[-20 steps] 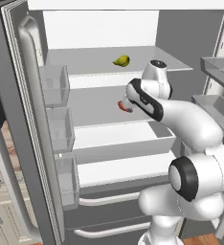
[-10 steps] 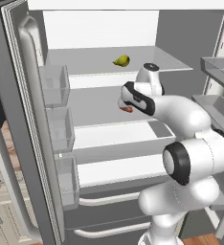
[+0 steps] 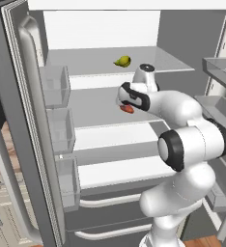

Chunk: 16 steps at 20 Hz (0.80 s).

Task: Place the cold items (pear and sweet potato) from the fridge in one tupperware on the dining counter. Place the warm items (kebab skewer and hot dog) in the stove area in another tupperware.

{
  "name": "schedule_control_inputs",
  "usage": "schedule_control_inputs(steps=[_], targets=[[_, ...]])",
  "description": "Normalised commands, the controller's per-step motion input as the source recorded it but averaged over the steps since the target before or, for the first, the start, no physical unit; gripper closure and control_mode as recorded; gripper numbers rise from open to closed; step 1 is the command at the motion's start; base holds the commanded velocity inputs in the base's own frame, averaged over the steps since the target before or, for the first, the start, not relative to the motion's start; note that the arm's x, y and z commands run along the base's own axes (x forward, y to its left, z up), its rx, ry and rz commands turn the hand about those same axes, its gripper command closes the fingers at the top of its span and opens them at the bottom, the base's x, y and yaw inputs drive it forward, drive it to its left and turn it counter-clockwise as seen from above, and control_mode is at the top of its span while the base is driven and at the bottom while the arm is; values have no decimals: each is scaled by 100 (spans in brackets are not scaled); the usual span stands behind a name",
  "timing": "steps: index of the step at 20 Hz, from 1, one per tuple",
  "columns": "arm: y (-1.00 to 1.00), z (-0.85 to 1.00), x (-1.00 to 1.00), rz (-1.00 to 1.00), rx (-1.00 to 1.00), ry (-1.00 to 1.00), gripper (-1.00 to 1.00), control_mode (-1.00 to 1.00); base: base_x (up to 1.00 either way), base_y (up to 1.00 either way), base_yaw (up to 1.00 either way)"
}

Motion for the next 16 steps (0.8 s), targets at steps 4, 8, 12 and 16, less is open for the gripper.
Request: schedule_control_inputs(steps=[4,8,12,16], targets=[[0,-24,33,0,0,0,-100,-100,0,0,0],[0,-26,33,0,0,0,-100,-100,0,0,0],[0,-23,31,0,0,0,-100,-100,0,0,0],[0,-25,31,0,0,0,-100,-100,0,0,0]])
